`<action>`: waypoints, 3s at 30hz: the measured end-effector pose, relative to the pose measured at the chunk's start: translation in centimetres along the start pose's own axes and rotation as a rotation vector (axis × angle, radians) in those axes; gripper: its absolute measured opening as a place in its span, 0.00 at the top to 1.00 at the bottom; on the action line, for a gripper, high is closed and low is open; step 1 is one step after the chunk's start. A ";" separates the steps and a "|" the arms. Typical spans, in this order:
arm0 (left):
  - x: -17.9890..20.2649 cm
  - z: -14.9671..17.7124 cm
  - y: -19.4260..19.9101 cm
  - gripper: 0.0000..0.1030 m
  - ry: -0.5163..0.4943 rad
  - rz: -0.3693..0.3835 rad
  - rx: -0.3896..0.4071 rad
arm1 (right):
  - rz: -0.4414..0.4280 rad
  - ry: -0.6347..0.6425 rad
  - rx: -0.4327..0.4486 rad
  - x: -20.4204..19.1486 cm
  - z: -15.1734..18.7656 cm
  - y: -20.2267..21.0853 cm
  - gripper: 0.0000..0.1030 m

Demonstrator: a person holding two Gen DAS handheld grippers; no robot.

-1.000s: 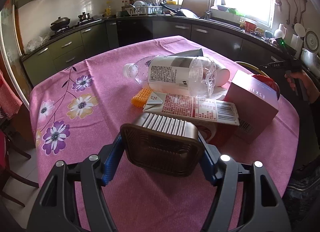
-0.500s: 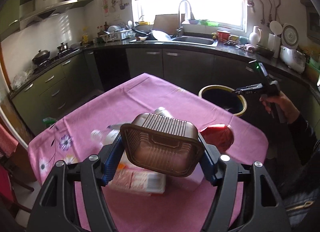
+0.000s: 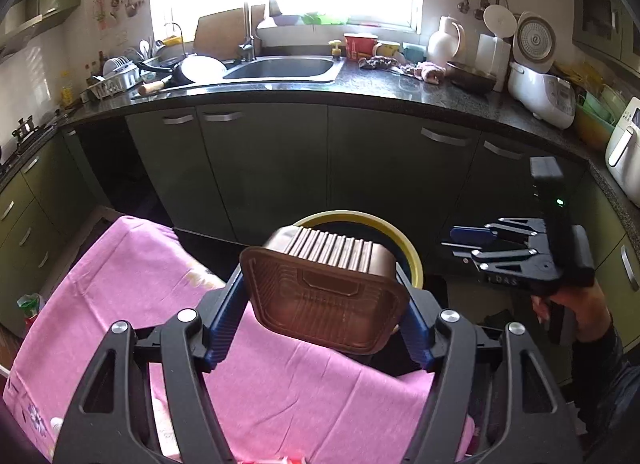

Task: Collect trash
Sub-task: 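Carry the brown container over the bin and open the left gripper, then grasp the crushed red Coca-Cola can with the right gripper, then carry the Coca-Cola can over the trash bin with the right gripper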

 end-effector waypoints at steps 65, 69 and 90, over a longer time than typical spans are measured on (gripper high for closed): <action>-15.9 21.0 30.6 0.06 0.517 -0.746 0.232 | -0.548 1.137 -0.425 -36.2 11.5 -3.5 0.30; -15.9 21.0 30.5 0.06 0.516 -0.746 0.233 | -0.552 1.127 -0.428 -36.1 11.6 -3.9 0.30; -16.3 21.4 30.6 0.06 0.521 -0.755 0.217 | -0.534 1.007 -0.335 -34.0 8.3 -3.0 0.31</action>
Point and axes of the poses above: each gripper's, at about its wrist camera, not at the fingertips, and y roughly against the way its jaws point, x to its right, z to its underside, the point moved 6 cm from there along -y, roughly the way its jaws point, and after that the axes turned 10 degrees about x, right-handed, at the moved point
